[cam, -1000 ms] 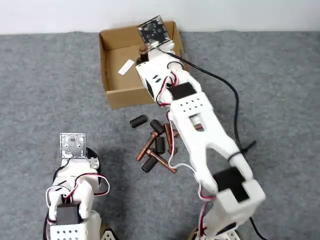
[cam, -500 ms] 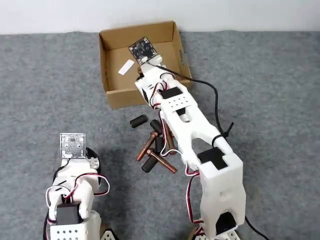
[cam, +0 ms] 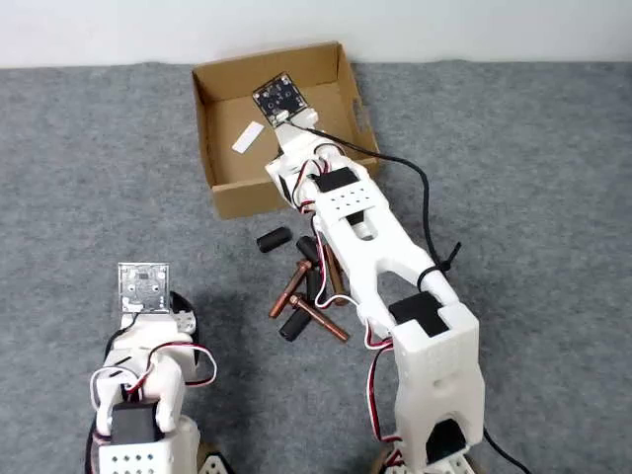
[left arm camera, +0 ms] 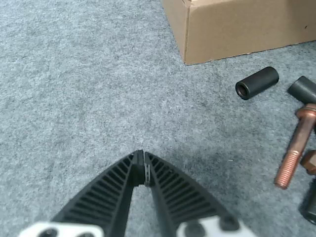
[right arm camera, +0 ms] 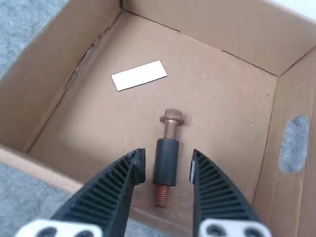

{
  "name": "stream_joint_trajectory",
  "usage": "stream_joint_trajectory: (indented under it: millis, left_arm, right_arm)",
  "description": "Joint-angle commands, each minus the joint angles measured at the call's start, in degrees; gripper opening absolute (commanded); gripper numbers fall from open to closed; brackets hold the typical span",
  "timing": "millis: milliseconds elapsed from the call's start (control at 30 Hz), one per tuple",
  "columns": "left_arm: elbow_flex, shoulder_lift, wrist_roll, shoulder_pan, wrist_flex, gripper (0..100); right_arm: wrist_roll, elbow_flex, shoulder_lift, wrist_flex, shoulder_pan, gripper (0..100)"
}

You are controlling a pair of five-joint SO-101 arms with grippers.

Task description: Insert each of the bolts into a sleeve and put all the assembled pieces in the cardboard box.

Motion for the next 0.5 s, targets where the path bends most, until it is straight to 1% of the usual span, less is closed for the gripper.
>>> stream_joint_trajectory:
  millis: [0,100,200,300,467]
  left_arm:
    - [-0.2,-0.3,0.0,-0.4,-1.6,0]
    - [-0.2,-0.3,0.0,-0.4,-1.6,0]
    - [-0.2,-0.3,0.0,-0.4,-1.6,0]
    - [-0.2,-0.3,0.0,-0.4,-1.6,0]
    - [-0.2,-0.3,0.0,-0.4,-1.6,0]
  right_arm:
    - [0.3,-2.7,-5.8,3.5,-2.1,14.3]
    - [0.2,-2.7,-9.1,7.3,-2.6,9.5]
    - [0.2,-2.7,-12.5,10.1,-2.7,0.9]
    - [0.2,-2.7,-16.0,14.1,-2.7,2.2]
    - [0.2,-2.7,-20.6,22.5,-3.2,0.8]
